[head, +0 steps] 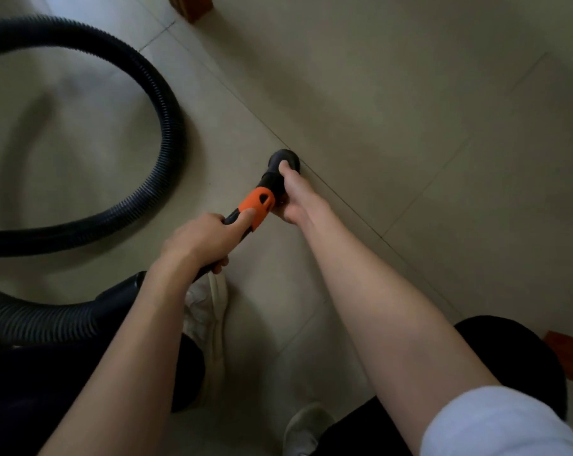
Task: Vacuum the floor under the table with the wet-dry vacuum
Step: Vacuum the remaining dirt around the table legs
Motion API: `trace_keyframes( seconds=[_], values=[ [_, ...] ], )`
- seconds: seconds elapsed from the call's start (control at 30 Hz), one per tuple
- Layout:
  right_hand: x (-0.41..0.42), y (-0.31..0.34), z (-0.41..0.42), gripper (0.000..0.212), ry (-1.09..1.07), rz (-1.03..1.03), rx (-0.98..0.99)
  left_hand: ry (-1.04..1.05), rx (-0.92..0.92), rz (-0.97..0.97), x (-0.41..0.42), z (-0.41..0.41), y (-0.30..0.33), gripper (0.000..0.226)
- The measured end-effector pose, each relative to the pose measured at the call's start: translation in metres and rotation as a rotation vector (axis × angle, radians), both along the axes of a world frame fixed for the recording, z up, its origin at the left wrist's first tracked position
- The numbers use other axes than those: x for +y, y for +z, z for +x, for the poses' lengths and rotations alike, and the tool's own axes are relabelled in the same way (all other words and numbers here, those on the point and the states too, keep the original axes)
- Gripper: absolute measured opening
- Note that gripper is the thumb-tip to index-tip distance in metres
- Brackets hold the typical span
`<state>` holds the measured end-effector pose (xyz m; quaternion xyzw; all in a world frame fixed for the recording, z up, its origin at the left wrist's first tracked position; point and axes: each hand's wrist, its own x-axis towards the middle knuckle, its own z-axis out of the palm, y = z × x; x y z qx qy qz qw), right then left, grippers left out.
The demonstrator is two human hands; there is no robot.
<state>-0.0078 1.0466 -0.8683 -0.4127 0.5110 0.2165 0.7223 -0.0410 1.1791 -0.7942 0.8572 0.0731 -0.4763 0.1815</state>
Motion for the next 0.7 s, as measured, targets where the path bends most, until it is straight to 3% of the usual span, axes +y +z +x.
trace_keyframes(
  seconds=[0.4,0.7],
  values=[
    [0.043,-0.013,-0.037,0.048,-0.047,0.067,0.041,0.038,0.208,-0.061,0.021,0.002,0.001,0.053],
    [-0.038,-0.025,-0.11,0.046,-0.37,-0.054,0.132,-0.326,0.179,-0.165,-0.049,-0.043,-0.025,0.048]
  ],
)
